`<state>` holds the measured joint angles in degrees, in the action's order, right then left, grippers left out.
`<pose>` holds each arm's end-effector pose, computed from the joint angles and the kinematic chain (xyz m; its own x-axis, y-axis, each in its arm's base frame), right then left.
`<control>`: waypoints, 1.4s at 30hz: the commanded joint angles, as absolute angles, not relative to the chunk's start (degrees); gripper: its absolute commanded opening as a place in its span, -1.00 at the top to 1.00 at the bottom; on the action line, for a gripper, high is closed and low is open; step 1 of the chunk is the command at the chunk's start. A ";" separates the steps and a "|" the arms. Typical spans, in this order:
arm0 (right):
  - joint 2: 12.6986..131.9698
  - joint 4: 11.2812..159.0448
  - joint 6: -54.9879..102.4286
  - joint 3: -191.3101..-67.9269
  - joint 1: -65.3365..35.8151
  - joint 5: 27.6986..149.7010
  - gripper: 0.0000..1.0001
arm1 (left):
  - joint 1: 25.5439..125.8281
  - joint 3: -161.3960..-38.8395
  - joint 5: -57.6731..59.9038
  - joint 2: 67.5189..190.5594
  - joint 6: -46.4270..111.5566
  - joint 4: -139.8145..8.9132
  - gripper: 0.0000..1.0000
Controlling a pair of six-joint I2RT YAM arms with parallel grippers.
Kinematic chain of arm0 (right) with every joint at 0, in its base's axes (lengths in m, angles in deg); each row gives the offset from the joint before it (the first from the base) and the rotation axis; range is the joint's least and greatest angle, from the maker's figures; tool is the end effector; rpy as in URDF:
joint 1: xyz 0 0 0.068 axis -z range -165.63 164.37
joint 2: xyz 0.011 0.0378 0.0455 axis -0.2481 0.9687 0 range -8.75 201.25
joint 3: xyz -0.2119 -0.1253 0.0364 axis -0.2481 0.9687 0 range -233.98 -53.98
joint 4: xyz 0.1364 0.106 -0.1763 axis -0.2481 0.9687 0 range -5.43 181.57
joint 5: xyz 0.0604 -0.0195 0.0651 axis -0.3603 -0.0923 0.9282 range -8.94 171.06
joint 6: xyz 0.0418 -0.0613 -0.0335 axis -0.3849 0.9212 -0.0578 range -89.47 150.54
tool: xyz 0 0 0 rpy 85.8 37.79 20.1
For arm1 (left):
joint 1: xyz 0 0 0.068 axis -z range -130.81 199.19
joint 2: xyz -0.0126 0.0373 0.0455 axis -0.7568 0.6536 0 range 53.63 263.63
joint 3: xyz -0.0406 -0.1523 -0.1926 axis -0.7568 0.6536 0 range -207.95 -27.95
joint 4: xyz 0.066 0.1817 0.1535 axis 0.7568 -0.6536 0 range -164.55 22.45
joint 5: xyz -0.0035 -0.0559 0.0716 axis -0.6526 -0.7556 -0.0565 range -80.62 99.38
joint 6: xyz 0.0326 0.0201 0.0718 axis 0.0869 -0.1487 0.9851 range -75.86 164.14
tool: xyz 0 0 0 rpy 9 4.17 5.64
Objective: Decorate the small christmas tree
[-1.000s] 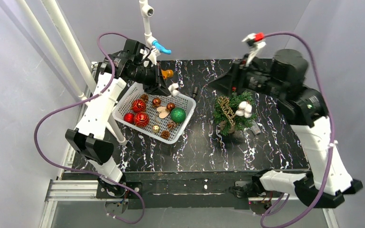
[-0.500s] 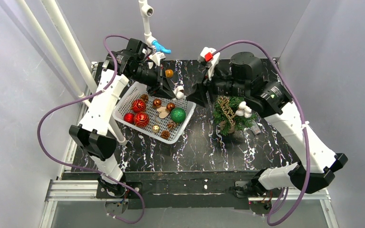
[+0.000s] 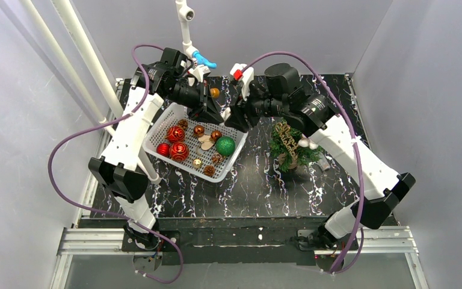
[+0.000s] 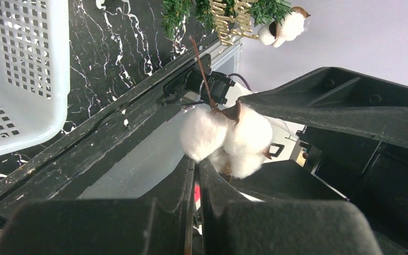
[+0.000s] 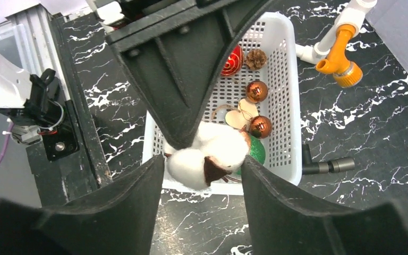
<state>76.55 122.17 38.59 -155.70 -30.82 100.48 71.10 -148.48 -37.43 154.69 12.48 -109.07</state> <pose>0.2191 0.2539 0.4234 -0.1279 -0.3161 -0.9401 -0.9145 0.4044 -0.0116 0.3290 -0.1878 0.4354 -0.7595 -0.0817 -0.6454 0.5683 0.3994 -0.7194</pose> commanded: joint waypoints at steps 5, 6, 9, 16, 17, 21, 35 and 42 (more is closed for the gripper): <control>78.04 123.07 38.49 -159.96 -31.16 101.25 0.18 | 71.16 -149.55 -41.42 154.75 11.62 -111.51 1.00; 77.89 122.59 38.23 -159.74 -31.16 101.34 0.31 | 71.16 -149.53 -41.44 154.67 11.71 -111.51 1.00; 77.25 121.23 37.10 -158.56 -31.16 100.83 0.67 | 71.16 -149.13 -41.40 154.73 11.89 -111.42 1.00; 77.25 122.19 35.20 -158.48 -31.18 99.25 0.97 | 71.16 -148.01 -41.35 154.09 12.11 -110.58 0.53; 77.22 122.20 34.94 -158.21 -31.16 99.03 0.97 | 71.23 -147.58 -41.38 153.78 12.15 -110.31 0.49; 76.90 121.54 34.04 -157.42 -31.16 98.23 0.97 | 71.16 -146.89 -41.04 152.98 12.06 -109.55 -0.19; 72.48 122.08 33.12 -154.87 -31.18 86.51 0.97 | 71.16 -147.32 -37.56 150.17 12.88 -108.96 -0.97; 66.72 121.68 28.59 -155.12 -28.80 67.55 0.97 | 70.92 -146.96 -35.31 148.61 14.25 -109.85 -0.97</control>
